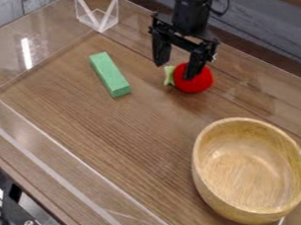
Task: Move the red object to the left side of the table
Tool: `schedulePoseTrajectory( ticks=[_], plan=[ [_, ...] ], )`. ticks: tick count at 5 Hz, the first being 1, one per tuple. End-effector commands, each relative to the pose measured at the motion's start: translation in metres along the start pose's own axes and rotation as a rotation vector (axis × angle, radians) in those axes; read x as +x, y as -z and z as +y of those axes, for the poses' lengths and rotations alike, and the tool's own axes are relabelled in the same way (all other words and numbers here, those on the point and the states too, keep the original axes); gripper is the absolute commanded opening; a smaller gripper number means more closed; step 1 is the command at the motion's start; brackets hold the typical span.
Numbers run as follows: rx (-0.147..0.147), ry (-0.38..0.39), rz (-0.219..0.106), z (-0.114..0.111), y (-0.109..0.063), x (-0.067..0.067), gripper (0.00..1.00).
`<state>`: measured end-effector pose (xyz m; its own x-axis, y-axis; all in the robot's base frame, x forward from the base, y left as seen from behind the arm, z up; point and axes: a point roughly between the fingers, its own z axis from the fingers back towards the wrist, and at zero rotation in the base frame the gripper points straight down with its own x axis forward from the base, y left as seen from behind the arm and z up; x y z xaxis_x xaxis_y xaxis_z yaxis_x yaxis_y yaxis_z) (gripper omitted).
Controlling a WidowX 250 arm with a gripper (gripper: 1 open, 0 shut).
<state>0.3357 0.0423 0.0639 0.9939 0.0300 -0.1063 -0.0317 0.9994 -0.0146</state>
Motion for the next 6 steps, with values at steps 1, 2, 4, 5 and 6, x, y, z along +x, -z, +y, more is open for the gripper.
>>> schedulePoseTrajectory(
  ticks=[1,2,4,5,6],
  plan=[
    [0.004,0.011,-0.062,0.001,-0.011,0.013,1.00],
    [0.001,0.027,-0.053,-0.001,-0.002,0.016,1.00],
    [0.008,0.113,-0.054,-0.005,0.008,0.017,0.00],
    [0.015,0.110,-0.119,-0.009,-0.025,0.011,0.00],
    [0.013,0.110,-0.195,-0.016,-0.063,0.004,0.00]
  ],
)
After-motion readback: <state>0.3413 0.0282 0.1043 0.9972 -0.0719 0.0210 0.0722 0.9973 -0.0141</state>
